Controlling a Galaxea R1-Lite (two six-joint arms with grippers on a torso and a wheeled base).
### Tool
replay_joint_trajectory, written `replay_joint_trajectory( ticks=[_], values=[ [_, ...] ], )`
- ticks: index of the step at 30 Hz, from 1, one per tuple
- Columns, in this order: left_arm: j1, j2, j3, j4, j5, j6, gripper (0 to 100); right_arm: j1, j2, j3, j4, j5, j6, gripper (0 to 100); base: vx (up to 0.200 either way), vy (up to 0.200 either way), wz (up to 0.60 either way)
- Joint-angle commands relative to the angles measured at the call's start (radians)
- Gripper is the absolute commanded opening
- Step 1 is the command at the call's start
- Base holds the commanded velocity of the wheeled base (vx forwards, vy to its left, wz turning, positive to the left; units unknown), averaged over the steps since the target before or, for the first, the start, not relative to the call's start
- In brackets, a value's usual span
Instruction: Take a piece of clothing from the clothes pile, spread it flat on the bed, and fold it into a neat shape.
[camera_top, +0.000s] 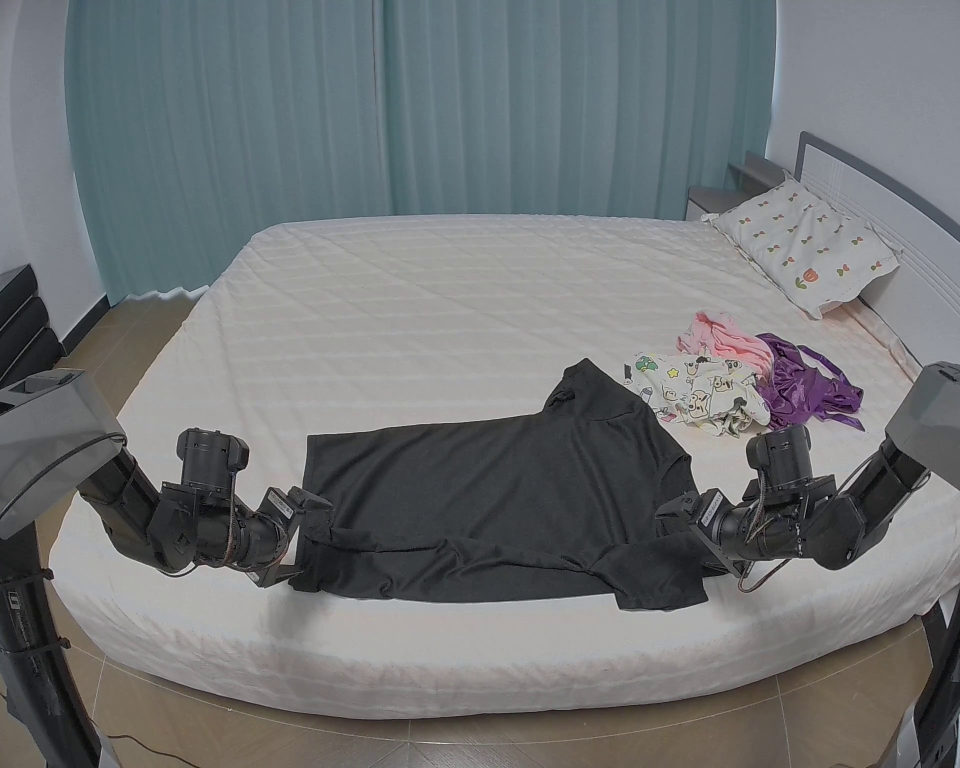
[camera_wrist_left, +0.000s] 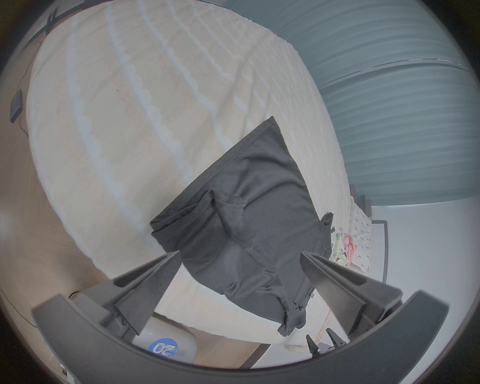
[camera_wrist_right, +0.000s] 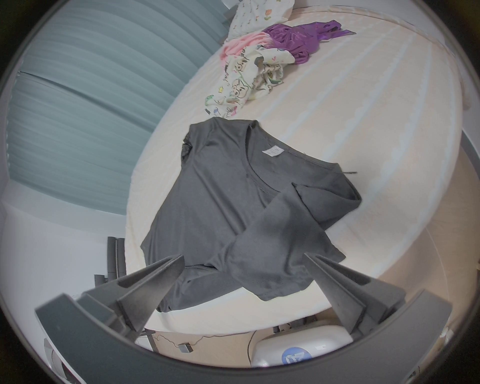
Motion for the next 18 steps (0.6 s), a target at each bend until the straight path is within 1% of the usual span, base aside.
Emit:
replay_joint_trajectory(
  ticks=[1, 2, 5, 13, 15, 17, 18],
  values=[
    [0.002, -0.002, 0.034, -0.049, -0.01, 0.003, 100, -0.006, 0.047, 0.126, -0.153, 0.034, -0.002, 100, 0.2, 0.0, 0.0],
    [0.002, -0.002, 0.036, -0.055, -0.012, 0.003, 100, -0.011, 0.063, 0.148, -0.226, 0.036, -0.003, 100, 0.2, 0.0, 0.0],
    [0.002, -0.002, 0.037, -0.055, -0.012, 0.005, 100, -0.026, 0.083, 0.172, -0.299, 0.037, -0.013, 100, 0.2, 0.0, 0.0],
    [-0.003, 0.003, 0.036, -0.057, -0.009, 0.01, 100, -0.033, 0.078, 0.178, -0.302, 0.039, -0.019, 100, 0.2, 0.0, 0.0],
    [-0.006, 0.002, 0.04, -0.052, -0.001, 0.017, 100, -0.033, 0.076, 0.178, -0.302, 0.039, -0.019, 100, 0.0, 0.0, 0.0],
    [-0.018, -0.005, 0.068, -0.049, 0.007, 0.065, 100, -0.034, 0.076, 0.18, -0.304, 0.039, -0.019, 100, 0.0, 0.0, 0.0],
    [-0.018, -0.005, 0.071, -0.047, 0.008, 0.069, 100, -0.034, 0.076, 0.18, -0.304, 0.039, -0.019, 100, 0.0, 0.0, 0.0]
  ],
)
